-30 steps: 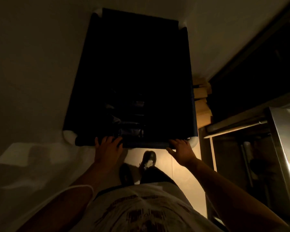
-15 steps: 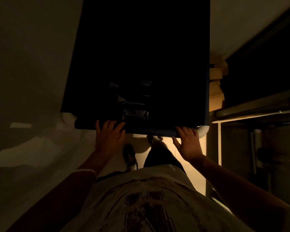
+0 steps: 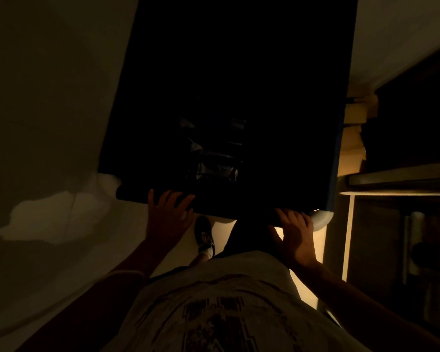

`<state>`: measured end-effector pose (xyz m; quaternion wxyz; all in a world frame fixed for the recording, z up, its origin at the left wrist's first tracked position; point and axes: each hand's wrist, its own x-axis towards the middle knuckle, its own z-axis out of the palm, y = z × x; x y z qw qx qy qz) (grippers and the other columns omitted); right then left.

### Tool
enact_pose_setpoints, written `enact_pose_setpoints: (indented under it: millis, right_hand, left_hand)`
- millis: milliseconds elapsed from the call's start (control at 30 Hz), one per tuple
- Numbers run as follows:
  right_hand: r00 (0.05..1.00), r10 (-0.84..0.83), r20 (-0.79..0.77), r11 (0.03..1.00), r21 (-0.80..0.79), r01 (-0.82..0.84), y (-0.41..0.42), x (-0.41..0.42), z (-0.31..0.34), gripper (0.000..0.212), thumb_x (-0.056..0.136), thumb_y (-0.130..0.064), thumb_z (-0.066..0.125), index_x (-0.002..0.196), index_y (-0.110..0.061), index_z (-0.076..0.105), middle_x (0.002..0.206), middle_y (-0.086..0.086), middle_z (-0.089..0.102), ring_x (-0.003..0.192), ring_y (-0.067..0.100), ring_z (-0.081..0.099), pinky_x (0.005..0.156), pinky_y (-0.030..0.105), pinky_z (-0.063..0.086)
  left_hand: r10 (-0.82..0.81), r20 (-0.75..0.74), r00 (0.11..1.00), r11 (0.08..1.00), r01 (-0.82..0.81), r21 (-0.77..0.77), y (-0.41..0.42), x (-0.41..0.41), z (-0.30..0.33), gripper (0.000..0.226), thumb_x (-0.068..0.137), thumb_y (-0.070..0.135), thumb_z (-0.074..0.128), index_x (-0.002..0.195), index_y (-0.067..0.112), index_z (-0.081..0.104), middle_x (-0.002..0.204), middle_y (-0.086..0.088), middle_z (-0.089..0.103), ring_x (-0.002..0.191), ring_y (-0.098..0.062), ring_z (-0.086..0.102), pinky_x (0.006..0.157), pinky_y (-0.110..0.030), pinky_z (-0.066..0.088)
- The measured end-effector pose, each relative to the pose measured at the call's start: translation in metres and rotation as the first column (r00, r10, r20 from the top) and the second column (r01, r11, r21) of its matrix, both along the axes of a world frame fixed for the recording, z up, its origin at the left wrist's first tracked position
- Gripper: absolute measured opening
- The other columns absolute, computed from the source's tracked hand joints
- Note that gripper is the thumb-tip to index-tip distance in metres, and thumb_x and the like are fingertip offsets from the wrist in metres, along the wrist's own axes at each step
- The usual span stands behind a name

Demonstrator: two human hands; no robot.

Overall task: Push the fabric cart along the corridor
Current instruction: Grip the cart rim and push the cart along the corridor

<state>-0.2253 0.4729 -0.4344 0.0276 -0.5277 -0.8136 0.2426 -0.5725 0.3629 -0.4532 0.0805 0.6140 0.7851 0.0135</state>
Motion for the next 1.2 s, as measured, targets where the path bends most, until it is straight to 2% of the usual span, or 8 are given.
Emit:
enact_pose_setpoints:
  millis: [167, 367, 500, 600, 833, 933, 1067, 1200]
  right_hand:
    - [1.0, -0.014, 0.005, 0.999, -0.037, 0.014, 0.001, -0.002, 0.003, 0.049, 0.094, -0.039, 0.065, 0.141, -0.026, 0.054, 0.133, -0.004, 0.063, 0.129, 0.018, 0.054, 0.119, 0.044, 0.03]
    - [0.997, 0.017, 0.076, 1.0, 0.005, -0.018, 0.001, -0.001, 0.001, 0.052, 0.094, -0.041, 0.065, 0.142, -0.024, 0.054, 0.134, -0.001, 0.064, 0.129, 0.021, 0.055, 0.119, 0.043, 0.029]
    - [0.996, 0.02, 0.087, 0.999, 0.034, -0.023, -0.001, 0.001, -0.001, 0.051, 0.093, -0.04, 0.067, 0.139, -0.019, 0.058, 0.131, 0.003, 0.067, 0.126, 0.026, 0.06, 0.117, 0.048, 0.035]
    - [0.995, 0.023, 0.1, 0.999, 0.046, -0.028, -0.005, 0.001, -0.001, 0.05, 0.092, -0.042, 0.067, 0.137, -0.022, 0.058, 0.128, 0.001, 0.069, 0.121, 0.024, 0.063, 0.114, 0.046, 0.038]
    - [0.996, 0.036, 0.087, 0.997, 0.07, -0.043, -0.008, 0.002, -0.002, 0.049, 0.094, -0.046, 0.061, 0.137, -0.021, 0.059, 0.13, 0.001, 0.068, 0.123, 0.024, 0.061, 0.113, 0.046, 0.039]
    - [0.998, 0.04, 0.057, 0.996, 0.084, -0.044, -0.008, 0.002, 0.001, 0.051, 0.098, -0.052, 0.049, 0.138, -0.022, 0.057, 0.132, 0.0, 0.065, 0.125, 0.024, 0.058, 0.114, 0.042, 0.036]
    - [0.994, 0.044, 0.101, 0.999, 0.028, -0.047, -0.004, -0.001, 0.006, 0.052, 0.099, -0.057, 0.038, 0.142, -0.029, 0.048, 0.139, -0.005, 0.058, 0.132, 0.021, 0.051, 0.116, 0.04, 0.03]
    - [0.991, 0.061, 0.121, 0.997, 0.037, -0.066, 0.0, -0.002, 0.013, 0.052, 0.101, -0.058, 0.035, 0.142, -0.029, 0.048, 0.136, -0.007, 0.058, 0.129, 0.02, 0.052, 0.114, 0.038, 0.031]
  left_hand:
    - [-0.003, -0.009, 1.0, 1.0, 0.003, 0.01, 0.0, 0.001, -0.001, 0.039, 0.096, 0.042, 0.048, 0.132, 0.032, 0.059, 0.121, -0.005, 0.065, 0.121, -0.029, 0.057, 0.119, -0.063, 0.019]
    - [0.005, 0.003, 1.0, 1.0, -0.005, -0.024, -0.001, 0.001, 0.004, 0.039, 0.097, 0.042, 0.048, 0.133, 0.033, 0.06, 0.123, -0.002, 0.065, 0.124, -0.028, 0.057, 0.121, -0.061, 0.016]
    - [0.01, 0.008, 1.0, 1.0, -0.009, -0.006, 0.001, 0.003, 0.009, 0.038, 0.096, 0.041, 0.049, 0.13, 0.033, 0.062, 0.121, -0.001, 0.065, 0.122, -0.028, 0.059, 0.12, -0.062, 0.018]
    - [-0.028, 0.006, 1.0, 1.0, 0.029, -0.011, -0.001, 0.003, 0.006, 0.039, 0.096, 0.037, 0.047, 0.132, 0.032, 0.062, 0.121, -0.001, 0.066, 0.122, -0.028, 0.059, 0.12, -0.06, 0.018]
    - [-0.036, 0.016, 0.999, 0.999, 0.036, 0.007, 0.0, 0.004, 0.003, 0.039, 0.094, 0.034, 0.048, 0.132, 0.034, 0.06, 0.117, 0.001, 0.065, 0.118, -0.026, 0.06, 0.119, -0.06, 0.021]
    - [-0.05, -0.011, 0.999, 0.999, 0.05, 0.007, -0.001, 0.004, 0.001, 0.039, 0.096, 0.035, 0.046, 0.134, 0.036, 0.057, 0.119, 0.002, 0.064, 0.118, -0.025, 0.058, 0.119, -0.06, 0.02]
    - [-0.041, 0.007, 0.999, 0.999, 0.041, 0.011, 0.001, 0.002, 0.001, 0.04, 0.098, 0.035, 0.043, 0.135, 0.036, 0.056, 0.12, 0.001, 0.064, 0.118, -0.026, 0.057, 0.119, -0.06, 0.02]
    - [-0.057, 0.037, 0.998, 0.998, 0.057, -0.002, 0.006, 0.001, 0.008, 0.042, 0.097, 0.037, 0.041, 0.137, 0.037, 0.054, 0.122, -0.001, 0.064, 0.119, -0.028, 0.057, 0.118, -0.061, 0.022]
